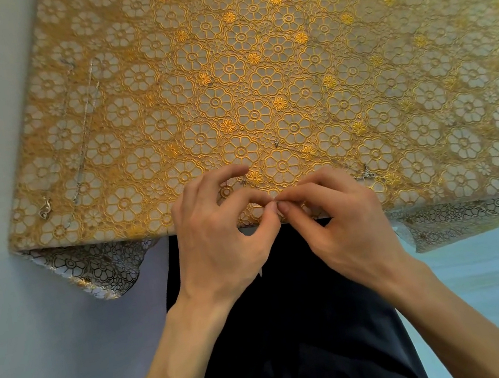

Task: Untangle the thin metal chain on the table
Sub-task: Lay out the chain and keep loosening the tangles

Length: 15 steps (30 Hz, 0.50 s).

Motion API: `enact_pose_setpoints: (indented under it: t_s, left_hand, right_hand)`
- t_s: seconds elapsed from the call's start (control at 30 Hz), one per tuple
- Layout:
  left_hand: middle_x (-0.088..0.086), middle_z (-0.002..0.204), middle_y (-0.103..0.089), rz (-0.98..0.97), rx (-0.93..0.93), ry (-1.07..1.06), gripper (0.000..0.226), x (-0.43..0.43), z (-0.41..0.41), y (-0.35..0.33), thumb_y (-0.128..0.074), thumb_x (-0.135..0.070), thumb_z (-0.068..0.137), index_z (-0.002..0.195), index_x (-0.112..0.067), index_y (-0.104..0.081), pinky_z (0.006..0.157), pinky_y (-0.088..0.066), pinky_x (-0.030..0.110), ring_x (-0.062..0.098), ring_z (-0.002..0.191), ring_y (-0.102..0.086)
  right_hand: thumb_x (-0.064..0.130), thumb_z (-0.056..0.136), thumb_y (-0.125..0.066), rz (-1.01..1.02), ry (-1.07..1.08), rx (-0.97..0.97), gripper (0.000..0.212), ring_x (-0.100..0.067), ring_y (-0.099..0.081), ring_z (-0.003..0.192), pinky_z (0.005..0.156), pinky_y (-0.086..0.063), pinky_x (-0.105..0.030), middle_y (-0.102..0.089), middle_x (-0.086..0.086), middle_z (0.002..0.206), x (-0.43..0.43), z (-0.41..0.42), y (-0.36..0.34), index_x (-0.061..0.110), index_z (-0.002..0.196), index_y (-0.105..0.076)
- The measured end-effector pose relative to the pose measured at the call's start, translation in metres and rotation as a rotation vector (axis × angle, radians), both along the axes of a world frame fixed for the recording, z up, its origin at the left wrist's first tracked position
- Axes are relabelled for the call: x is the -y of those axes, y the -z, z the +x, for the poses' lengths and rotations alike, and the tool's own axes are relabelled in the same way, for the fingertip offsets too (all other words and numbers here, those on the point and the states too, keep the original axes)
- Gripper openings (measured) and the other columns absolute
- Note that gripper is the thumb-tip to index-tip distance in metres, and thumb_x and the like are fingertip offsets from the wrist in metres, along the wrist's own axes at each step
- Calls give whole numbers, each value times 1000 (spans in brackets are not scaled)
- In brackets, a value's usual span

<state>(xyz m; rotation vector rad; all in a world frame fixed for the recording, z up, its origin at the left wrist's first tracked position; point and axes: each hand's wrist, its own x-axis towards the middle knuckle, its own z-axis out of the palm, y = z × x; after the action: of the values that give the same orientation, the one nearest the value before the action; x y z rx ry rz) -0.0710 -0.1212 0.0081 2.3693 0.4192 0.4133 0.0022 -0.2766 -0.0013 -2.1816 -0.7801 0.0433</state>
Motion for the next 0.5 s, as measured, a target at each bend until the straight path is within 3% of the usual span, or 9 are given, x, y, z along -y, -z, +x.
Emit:
enact_pose_setpoints:
  t_s: [0.17, 0.5]
  left_hand:
    - [-14, 125, -61, -6, -18, 11, 14, -1, 2, 0, -66, -43, 81, 85, -32, -74, 96, -31, 31, 15, 119, -52]
    - [-16, 121, -62, -31, -13, 21, 12, 1, 8, 2, -66, -42, 78, 81, -32, -71, 96, -36, 37, 13, 111, -54]
  right_hand:
    - [18, 89, -76, -17, 8, 20, 9, -14, -59, 88, 75, -48, -27, -66, 2, 90, 0, 0, -2, 16, 97, -79]
    - [20, 89, -75, 4, 26, 1, 10, -13, -59, 90, 79, -47, -24, -66, 4, 90, 1, -1, -3, 17, 98, -79]
